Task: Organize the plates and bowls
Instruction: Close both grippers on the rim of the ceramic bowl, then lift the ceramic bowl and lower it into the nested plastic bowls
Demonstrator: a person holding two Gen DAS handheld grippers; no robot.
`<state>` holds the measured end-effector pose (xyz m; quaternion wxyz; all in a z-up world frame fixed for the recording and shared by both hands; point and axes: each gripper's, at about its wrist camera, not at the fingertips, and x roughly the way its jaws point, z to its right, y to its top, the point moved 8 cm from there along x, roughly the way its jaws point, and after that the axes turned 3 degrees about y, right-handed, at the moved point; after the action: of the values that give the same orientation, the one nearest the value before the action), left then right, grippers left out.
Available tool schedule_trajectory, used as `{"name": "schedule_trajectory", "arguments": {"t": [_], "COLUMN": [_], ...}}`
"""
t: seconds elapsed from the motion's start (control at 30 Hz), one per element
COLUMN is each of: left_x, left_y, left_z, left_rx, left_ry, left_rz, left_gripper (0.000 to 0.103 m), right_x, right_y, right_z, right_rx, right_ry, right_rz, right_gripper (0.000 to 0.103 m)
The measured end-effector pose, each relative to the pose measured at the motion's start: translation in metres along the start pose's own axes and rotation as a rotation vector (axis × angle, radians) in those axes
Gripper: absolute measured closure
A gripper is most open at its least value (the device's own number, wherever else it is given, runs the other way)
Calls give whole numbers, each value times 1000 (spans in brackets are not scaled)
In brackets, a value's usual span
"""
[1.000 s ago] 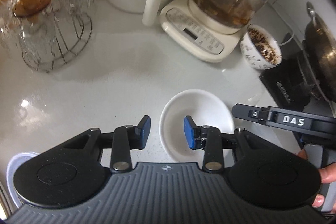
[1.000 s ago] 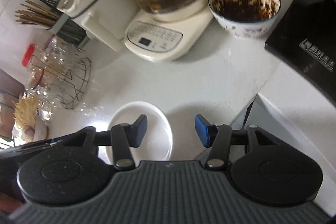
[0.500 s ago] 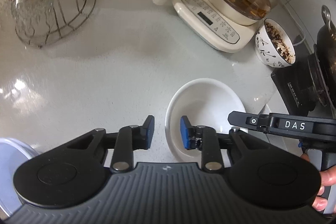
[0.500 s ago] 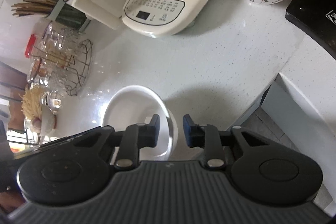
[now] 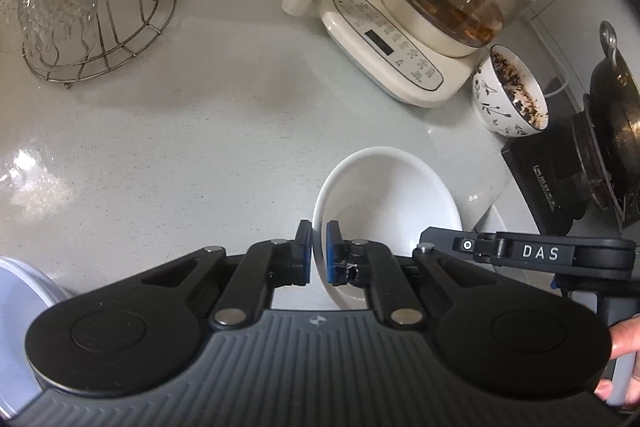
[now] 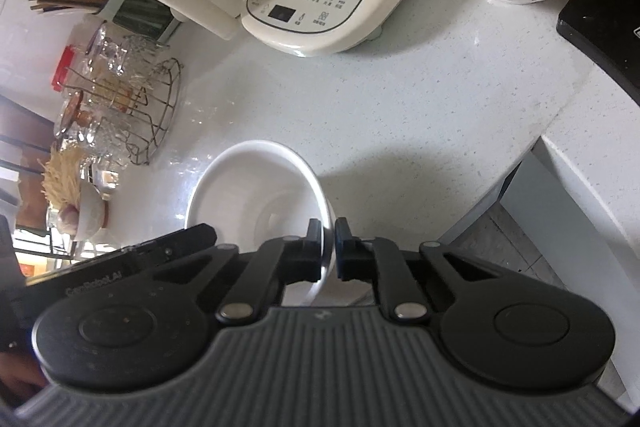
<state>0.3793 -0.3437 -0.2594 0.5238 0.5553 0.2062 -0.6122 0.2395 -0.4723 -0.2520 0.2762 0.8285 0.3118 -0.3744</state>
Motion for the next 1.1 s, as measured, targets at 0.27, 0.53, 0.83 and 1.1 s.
{"name": "schedule_trajectory", "arguments": {"t": [0.27,0.53,0.83,1.1], "left_x": [-14,-46,-83,-112], "left_y": [-2,-1,4,2], "left_z": [-3,-6,-18,-33], "left_rx": [-16,-33,-46,-69], "left_ry": [-6,-20,-28,-26], "left_rz": [12,43,82,115], "left_gripper": [95,95,95,95], "right_x": [-10,-30,-42,-50], "right_y": [-1,0,1,-4], "right_z": [-9,-32,-64,-91], "right_rx": [-7,-44,-81,-133], "right_ry": [9,22,52,79], "right_rz": [19,53,69,79], "right_gripper": [94,94,94,93]}}
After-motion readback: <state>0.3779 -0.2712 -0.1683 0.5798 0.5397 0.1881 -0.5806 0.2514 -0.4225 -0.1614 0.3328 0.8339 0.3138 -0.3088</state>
